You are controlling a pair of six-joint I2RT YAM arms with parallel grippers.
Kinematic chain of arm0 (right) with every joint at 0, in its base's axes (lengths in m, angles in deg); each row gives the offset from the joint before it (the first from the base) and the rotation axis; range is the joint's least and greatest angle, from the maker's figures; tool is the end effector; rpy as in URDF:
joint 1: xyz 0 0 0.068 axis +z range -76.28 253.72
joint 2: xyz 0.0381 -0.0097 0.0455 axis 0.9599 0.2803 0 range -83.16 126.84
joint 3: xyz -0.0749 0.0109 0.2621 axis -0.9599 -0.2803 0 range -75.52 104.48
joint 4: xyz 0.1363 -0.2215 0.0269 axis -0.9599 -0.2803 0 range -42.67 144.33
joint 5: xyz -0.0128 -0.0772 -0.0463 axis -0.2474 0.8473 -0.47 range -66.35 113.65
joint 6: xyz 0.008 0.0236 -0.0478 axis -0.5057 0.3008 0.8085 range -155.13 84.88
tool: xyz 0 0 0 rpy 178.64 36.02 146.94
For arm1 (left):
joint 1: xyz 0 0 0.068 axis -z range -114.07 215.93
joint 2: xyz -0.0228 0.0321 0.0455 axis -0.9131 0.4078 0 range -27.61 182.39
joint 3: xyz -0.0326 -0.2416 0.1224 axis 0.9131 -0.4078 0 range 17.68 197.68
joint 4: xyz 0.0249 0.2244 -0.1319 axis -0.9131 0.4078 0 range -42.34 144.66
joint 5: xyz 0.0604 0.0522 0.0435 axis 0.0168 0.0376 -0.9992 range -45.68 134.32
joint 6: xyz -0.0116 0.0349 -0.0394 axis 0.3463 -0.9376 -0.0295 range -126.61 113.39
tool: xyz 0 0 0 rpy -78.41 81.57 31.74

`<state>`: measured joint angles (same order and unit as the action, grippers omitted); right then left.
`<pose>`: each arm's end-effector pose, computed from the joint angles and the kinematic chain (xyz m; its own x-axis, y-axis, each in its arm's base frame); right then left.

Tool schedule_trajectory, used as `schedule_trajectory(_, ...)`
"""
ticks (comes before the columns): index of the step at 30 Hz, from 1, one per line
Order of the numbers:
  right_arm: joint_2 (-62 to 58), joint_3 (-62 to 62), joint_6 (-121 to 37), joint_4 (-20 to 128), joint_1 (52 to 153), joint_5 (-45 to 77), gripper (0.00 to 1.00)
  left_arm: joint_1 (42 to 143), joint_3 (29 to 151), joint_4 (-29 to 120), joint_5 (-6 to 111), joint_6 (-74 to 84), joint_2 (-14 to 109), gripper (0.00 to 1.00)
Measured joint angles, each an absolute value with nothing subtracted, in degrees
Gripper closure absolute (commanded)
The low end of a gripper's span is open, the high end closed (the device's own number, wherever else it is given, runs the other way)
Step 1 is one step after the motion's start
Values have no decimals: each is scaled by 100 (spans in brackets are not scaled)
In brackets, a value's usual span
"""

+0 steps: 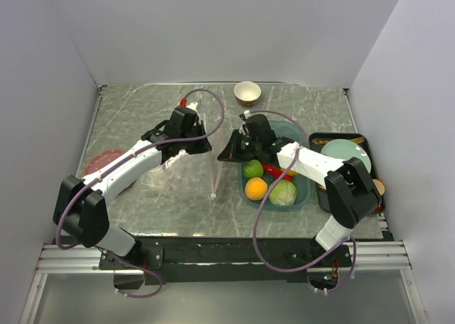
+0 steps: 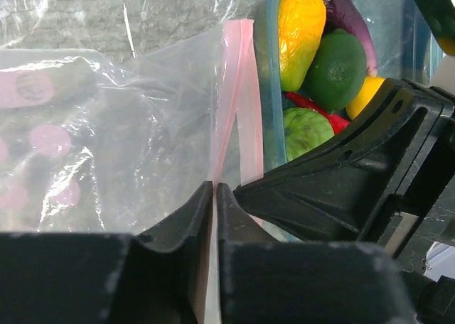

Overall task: Place the food in the zip-top bag and seal the zipper
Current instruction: Pick up the zipper food storage bag at the center of the board.

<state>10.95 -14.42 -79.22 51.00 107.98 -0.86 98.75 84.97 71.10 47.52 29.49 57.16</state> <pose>0.2916 0.2163 0.2306 -0.9004 0.1529 -0.4074 -0.2254 0.6371 0.7371 0.2767 -0.1808 0.2883 -0.7846 -0.1940 -0.5888 0.1415 0.8687 -0.4748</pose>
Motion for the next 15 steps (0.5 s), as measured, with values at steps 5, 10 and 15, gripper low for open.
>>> schedule_trajectory(5, 1099, -1436, -8038, 5168, 10801, -16, 100, 9875, 8497, 7138, 4702, 2960, 5705, 51)
schedule_trajectory(10, 1099, -1436, -8272, 5275, 10829, 132, 100, 9875, 8552, 7259, 4653, 2944, 5650, 43)
schedule_trajectory(15, 1099, -1436, -8484, 5384, 10936, 336, 100, 9890, 8578, 7315, 4651, 2942, 5458, 45)
